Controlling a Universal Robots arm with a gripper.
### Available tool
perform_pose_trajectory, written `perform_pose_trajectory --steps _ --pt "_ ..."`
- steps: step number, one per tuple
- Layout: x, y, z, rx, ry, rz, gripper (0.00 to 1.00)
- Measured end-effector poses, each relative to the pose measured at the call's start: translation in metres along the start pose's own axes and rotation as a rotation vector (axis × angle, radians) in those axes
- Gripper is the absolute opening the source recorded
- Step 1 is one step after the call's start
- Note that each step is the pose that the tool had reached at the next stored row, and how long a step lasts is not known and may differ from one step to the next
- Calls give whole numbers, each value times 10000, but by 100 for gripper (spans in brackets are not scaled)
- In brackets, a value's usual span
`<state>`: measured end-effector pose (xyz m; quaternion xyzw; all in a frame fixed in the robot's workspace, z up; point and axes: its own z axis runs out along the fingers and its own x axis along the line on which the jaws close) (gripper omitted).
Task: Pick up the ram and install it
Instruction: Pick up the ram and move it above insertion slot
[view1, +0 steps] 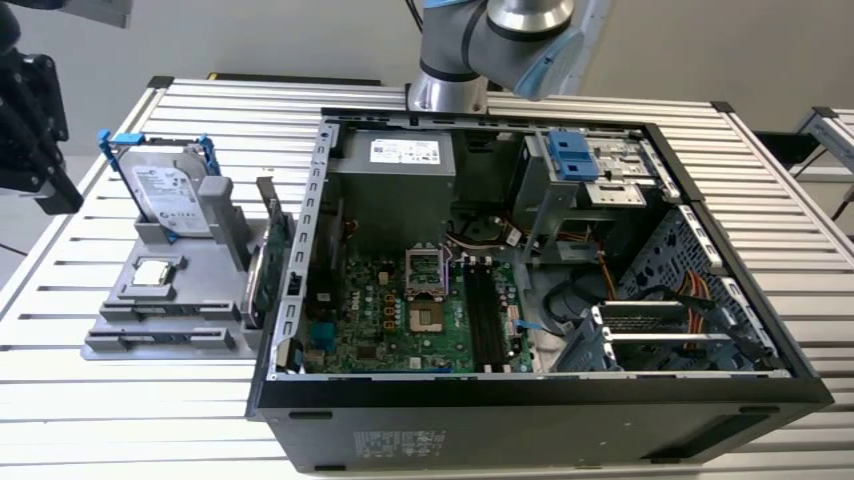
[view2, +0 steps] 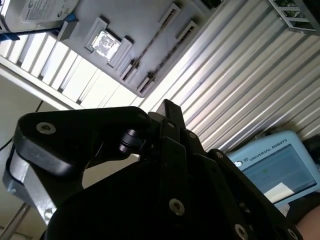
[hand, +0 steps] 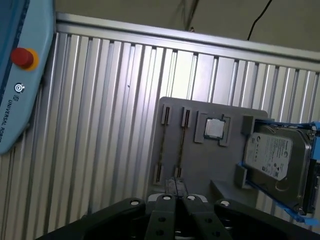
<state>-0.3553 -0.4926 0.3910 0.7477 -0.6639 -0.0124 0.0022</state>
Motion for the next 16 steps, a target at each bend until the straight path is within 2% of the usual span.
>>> perform_pose_trajectory --steps 16 --pt "1 -1 28 0 -2 80 0"
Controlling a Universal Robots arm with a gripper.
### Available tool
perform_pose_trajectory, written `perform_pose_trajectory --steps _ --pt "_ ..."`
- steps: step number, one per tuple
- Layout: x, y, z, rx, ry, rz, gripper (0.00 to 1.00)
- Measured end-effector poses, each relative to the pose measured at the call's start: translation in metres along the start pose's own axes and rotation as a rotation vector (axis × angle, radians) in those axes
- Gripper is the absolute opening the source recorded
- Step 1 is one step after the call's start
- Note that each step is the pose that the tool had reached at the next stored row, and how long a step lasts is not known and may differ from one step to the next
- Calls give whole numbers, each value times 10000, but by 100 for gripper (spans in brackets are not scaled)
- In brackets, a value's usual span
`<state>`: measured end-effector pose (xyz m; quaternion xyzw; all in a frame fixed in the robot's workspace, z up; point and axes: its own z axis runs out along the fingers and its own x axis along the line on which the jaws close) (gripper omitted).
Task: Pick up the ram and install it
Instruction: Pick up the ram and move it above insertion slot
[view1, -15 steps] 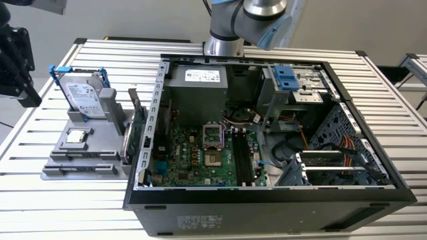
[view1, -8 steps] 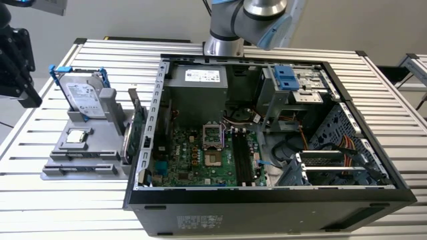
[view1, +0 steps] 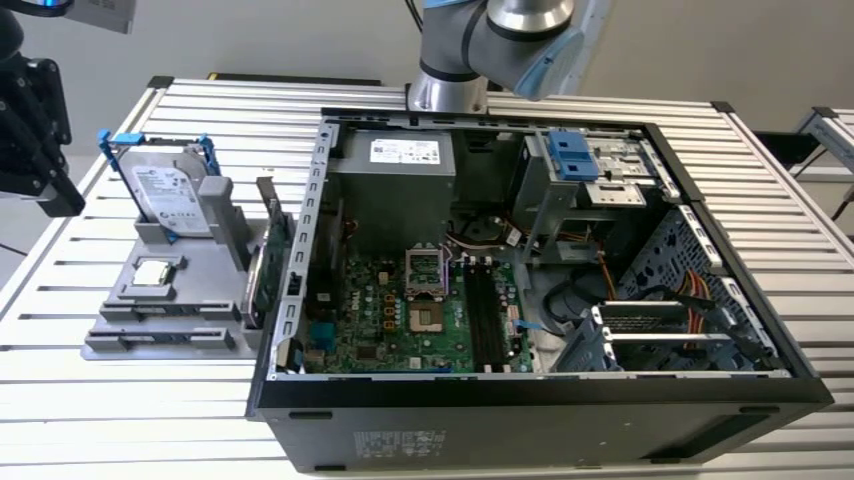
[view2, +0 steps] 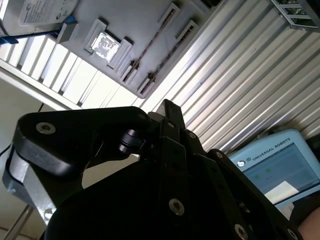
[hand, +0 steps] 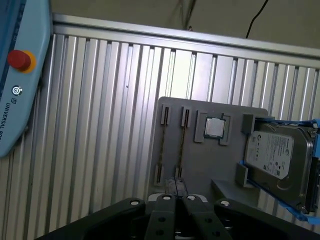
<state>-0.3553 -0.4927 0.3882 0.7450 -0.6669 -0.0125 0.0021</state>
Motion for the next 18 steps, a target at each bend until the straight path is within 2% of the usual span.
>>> perform_pose_trajectory --steps 9,10,18 --pt "0 0 1 0 0 0 0" --pt "0 0 1 0 0 0 100" --pt "0 0 3 0 0 0 100"
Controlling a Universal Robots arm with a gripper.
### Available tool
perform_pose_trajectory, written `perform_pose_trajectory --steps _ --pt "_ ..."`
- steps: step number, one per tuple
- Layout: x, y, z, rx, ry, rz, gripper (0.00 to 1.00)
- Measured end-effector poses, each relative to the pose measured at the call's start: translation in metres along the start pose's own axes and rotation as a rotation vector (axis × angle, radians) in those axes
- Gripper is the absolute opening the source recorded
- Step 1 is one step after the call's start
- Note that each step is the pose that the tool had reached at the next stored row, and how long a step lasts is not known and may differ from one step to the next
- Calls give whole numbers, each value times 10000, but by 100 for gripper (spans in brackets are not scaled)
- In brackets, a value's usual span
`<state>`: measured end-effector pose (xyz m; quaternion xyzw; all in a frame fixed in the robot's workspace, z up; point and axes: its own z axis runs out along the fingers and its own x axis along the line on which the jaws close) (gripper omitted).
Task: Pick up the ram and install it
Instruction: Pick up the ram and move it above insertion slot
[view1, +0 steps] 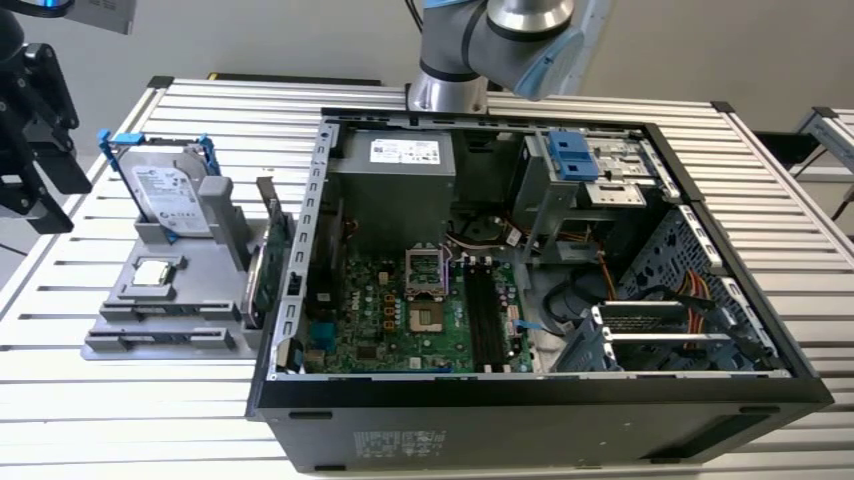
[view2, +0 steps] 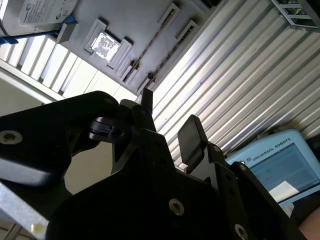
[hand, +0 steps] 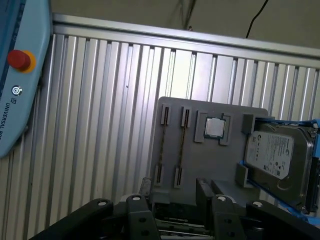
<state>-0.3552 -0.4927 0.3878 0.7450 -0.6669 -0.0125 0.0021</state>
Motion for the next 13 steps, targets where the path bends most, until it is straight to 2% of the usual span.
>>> perform_pose_trajectory --steps 13 --pt "-1 -1 26 -2 16 21 100"
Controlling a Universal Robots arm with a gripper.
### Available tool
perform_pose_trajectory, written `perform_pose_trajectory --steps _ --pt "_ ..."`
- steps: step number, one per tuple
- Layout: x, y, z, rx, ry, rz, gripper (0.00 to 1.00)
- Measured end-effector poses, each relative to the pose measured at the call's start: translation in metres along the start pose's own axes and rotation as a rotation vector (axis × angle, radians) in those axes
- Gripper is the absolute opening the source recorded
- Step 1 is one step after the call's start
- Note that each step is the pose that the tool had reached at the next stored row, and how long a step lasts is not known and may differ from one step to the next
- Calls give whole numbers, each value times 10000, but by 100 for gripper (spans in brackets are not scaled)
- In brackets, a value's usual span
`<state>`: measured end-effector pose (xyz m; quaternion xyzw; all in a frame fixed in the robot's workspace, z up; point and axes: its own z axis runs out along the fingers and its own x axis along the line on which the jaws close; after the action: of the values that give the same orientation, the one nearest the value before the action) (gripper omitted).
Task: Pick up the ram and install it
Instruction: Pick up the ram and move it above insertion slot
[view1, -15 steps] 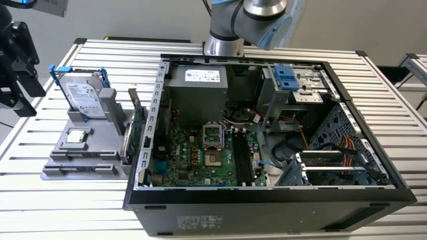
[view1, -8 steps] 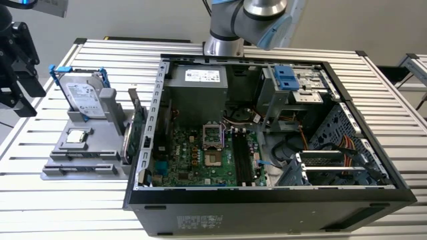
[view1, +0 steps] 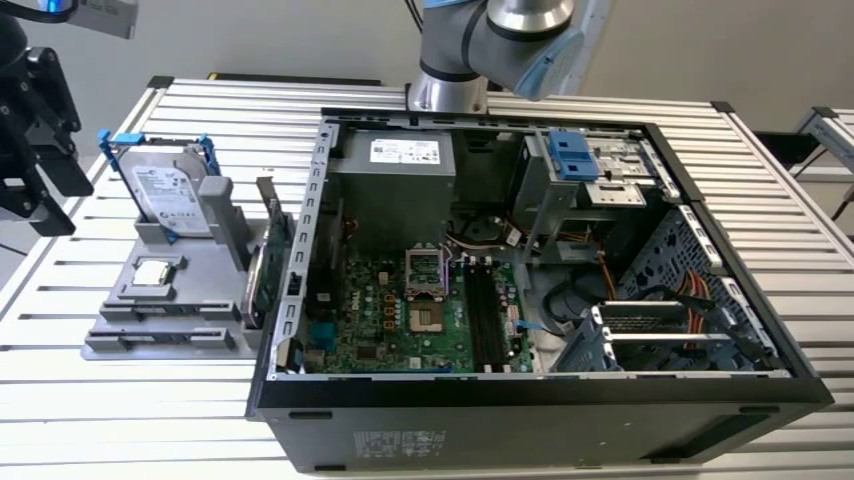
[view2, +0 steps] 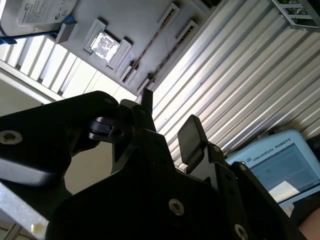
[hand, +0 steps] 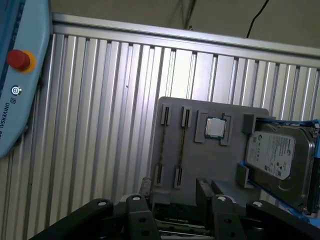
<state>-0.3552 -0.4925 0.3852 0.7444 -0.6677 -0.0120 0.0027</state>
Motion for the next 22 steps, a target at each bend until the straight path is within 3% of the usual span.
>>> perform_pose_trajectory --steps 7,14,22 --pt "-3 -1 44 -2 39 152 100" --pt "-3 -2 84 -11 123 161 100" --pt "-2 -3 135 -13 149 257 100"
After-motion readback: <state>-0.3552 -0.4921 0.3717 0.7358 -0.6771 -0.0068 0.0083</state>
